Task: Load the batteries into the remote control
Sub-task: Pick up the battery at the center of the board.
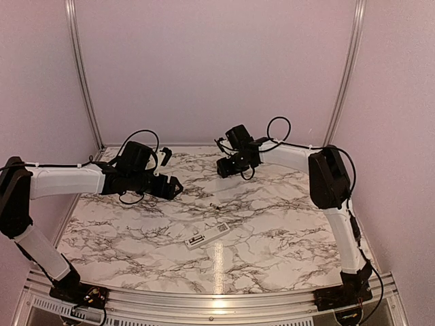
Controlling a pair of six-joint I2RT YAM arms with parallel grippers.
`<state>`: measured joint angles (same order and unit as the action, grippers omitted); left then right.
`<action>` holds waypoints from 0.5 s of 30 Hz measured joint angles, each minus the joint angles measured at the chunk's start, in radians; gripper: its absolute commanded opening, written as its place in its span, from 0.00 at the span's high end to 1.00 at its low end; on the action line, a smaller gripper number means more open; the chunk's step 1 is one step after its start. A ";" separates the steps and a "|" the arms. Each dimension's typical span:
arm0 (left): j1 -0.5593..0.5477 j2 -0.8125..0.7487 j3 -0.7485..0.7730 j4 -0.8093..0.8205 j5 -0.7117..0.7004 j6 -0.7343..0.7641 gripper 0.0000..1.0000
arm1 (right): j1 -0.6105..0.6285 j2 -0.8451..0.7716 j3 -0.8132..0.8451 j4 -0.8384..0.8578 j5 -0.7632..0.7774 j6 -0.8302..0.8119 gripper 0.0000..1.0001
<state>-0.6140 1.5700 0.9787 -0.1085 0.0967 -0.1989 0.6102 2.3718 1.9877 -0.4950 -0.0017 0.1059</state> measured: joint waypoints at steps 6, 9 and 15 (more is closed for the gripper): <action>0.000 -0.002 -0.002 0.002 0.000 0.000 0.11 | -0.003 0.152 0.206 -0.058 0.089 0.083 0.17; 0.000 -0.010 -0.010 0.005 0.000 0.000 0.11 | -0.004 0.188 0.237 -0.076 0.110 0.114 0.17; 0.001 -0.022 -0.012 0.008 0.000 0.000 0.11 | -0.006 0.241 0.317 -0.097 0.140 0.139 0.22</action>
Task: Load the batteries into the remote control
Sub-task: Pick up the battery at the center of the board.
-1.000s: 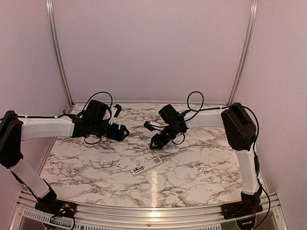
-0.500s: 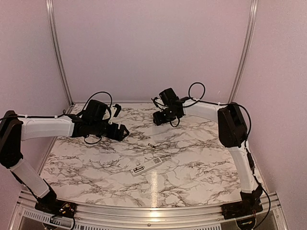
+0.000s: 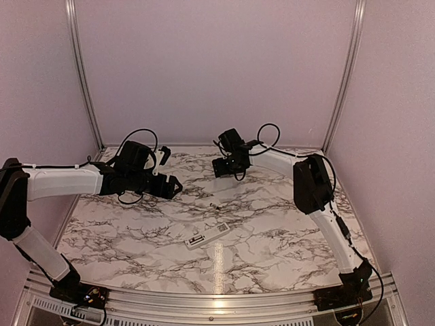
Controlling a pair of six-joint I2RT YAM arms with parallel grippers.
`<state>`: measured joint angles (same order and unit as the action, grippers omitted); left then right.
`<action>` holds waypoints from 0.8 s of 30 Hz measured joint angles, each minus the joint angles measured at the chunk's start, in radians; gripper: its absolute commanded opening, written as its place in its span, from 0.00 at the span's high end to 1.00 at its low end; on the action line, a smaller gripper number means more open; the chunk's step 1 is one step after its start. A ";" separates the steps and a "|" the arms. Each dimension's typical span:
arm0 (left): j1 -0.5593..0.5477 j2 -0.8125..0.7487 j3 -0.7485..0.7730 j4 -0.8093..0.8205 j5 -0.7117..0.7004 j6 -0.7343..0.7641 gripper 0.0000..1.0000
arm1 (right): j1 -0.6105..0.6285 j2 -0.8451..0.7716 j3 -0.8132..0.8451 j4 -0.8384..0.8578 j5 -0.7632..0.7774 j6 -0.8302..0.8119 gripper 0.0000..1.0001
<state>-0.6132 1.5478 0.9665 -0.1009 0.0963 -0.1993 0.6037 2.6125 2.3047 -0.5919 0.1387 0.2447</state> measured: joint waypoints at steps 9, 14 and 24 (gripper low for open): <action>0.000 0.000 0.000 0.003 0.000 0.000 0.11 | -0.009 0.056 0.071 0.008 0.021 0.024 0.30; 0.000 0.000 0.000 0.008 0.000 0.000 0.11 | -0.014 0.072 0.074 0.020 0.036 0.031 0.35; 0.003 0.000 -0.003 0.009 -0.001 0.001 0.11 | -0.020 0.084 0.089 0.024 0.059 0.021 0.53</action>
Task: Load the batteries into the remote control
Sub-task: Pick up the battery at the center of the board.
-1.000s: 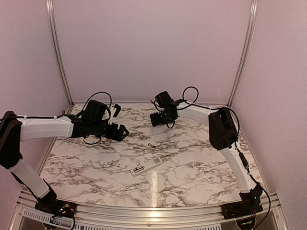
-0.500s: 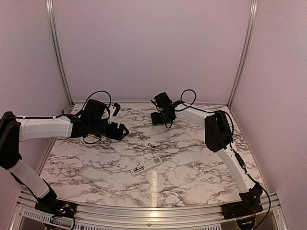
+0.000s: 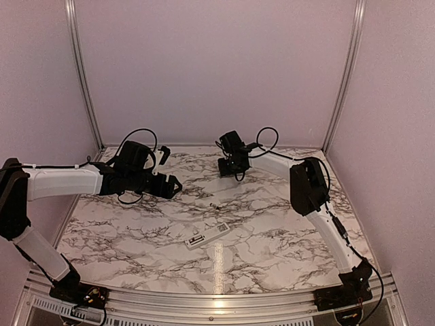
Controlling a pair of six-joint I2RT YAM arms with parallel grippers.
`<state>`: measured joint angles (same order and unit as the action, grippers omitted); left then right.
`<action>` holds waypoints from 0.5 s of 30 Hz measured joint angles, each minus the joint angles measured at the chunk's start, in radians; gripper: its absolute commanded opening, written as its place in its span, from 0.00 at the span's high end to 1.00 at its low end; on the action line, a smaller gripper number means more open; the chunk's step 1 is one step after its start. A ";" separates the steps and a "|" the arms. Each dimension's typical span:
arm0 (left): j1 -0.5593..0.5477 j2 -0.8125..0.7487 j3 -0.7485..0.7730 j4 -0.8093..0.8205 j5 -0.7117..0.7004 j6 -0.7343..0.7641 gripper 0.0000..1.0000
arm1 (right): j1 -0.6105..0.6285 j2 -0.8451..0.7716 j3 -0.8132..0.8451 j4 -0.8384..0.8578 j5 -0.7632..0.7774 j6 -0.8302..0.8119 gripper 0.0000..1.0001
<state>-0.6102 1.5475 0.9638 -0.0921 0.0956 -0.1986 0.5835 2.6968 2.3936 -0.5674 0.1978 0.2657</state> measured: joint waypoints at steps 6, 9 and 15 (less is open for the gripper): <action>0.002 -0.002 0.000 0.000 0.000 0.000 0.11 | -0.005 0.000 0.000 -0.002 0.003 -0.004 0.46; 0.002 -0.011 -0.002 0.000 -0.001 0.000 0.11 | -0.012 -0.001 -0.009 0.009 -0.002 -0.002 0.35; 0.002 -0.012 -0.002 0.002 0.000 0.000 0.11 | -0.032 -0.007 -0.021 0.037 -0.040 0.023 0.35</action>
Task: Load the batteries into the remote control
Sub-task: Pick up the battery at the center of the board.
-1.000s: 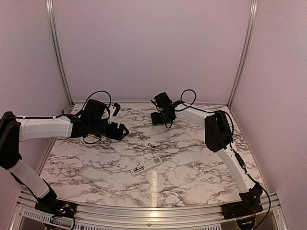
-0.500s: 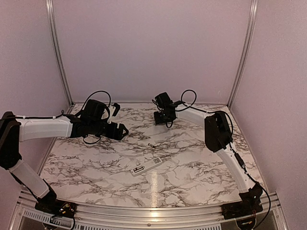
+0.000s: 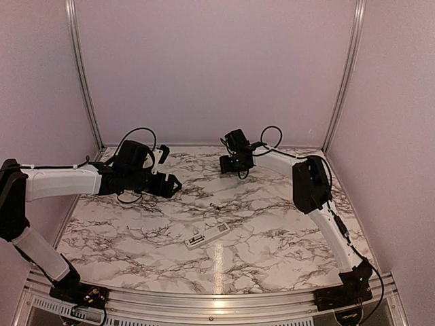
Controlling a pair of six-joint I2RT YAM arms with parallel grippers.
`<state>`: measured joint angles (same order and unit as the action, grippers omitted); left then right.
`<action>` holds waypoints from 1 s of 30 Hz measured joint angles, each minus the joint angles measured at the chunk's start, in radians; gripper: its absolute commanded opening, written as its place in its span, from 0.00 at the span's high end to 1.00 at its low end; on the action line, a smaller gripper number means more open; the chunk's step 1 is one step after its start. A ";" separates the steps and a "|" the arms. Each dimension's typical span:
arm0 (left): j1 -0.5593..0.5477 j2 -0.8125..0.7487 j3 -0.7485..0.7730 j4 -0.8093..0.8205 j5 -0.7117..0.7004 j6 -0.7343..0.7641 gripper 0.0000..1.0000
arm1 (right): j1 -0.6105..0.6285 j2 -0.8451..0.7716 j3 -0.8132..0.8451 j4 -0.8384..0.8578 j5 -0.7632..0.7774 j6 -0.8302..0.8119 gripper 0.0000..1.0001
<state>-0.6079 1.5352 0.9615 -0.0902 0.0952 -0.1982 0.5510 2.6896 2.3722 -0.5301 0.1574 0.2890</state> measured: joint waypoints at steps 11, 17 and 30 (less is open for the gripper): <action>0.000 0.000 0.000 0.000 -0.003 0.001 0.11 | -0.015 0.023 0.039 0.000 -0.017 0.032 0.46; 0.000 0.000 0.000 0.000 -0.004 0.003 0.11 | -0.015 0.024 0.045 -0.019 -0.012 0.008 0.51; 0.000 0.000 0.000 -0.001 -0.011 0.004 0.11 | -0.021 -0.005 -0.011 -0.016 0.005 -0.071 0.91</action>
<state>-0.6075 1.5352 0.9615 -0.0914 0.0845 -0.1944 0.5297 2.6850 2.3608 -0.5465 0.1627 0.2180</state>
